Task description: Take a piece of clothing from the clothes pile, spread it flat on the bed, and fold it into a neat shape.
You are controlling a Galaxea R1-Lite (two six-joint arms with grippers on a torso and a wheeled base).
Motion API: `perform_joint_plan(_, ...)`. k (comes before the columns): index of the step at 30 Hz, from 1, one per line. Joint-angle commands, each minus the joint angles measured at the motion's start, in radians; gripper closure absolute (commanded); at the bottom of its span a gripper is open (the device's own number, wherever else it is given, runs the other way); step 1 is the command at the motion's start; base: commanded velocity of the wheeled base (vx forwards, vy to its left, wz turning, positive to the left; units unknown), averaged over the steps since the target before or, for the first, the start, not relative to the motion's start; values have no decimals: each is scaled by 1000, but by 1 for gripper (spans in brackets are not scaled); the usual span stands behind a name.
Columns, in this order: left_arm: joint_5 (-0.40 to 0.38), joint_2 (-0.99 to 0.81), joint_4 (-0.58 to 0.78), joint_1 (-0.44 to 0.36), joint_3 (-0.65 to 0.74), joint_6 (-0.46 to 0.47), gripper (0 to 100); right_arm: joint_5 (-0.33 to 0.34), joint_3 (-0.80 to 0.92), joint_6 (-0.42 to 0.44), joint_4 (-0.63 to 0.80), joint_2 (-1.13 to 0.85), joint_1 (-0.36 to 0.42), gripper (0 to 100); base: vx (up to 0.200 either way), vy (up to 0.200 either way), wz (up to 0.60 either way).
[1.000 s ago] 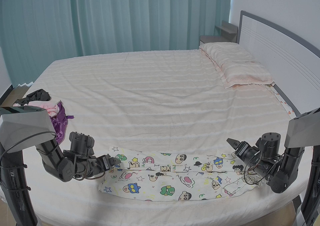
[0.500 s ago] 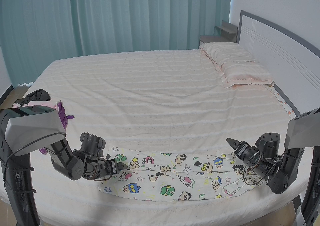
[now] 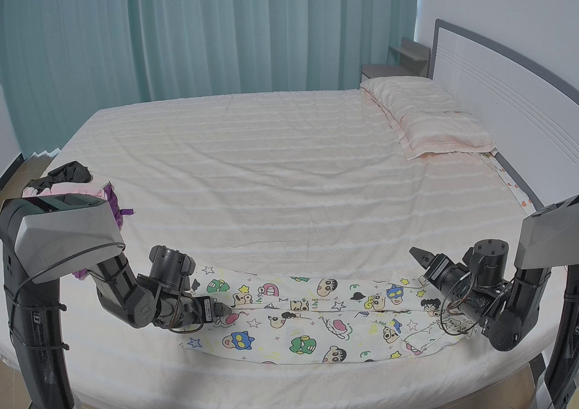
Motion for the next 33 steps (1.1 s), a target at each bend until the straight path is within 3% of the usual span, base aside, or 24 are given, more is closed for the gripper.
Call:
perform_joint_plan(1,-12,-68,0,6,49,-2,0,0,0,-1,0,4,0,0,0,0,0)
perform_joint_plan(4,-72,-164,3,26,69,-20,0,0,0,-1,-2,7,0,0,0,0,0)
perform_joint_plan(7,-80,-192,8,46,57,-40,0,0,0,-1,-2,8,0,0,0,0,0)
perform_joint_plan(15,-60,-109,11,71,-37,-63,0,-1,0,-1,-2,8,0,0,0,0,0)
perform_joint_plan(19,6,9,9,51,-98,-62,0,-1,0,-1,-2,7,0,0,0,0,0)
perform_joint_plan(33,14,55,48,-14,-109,-27,0,-1,-2,-1,-3,7,0,0,0,0,0)
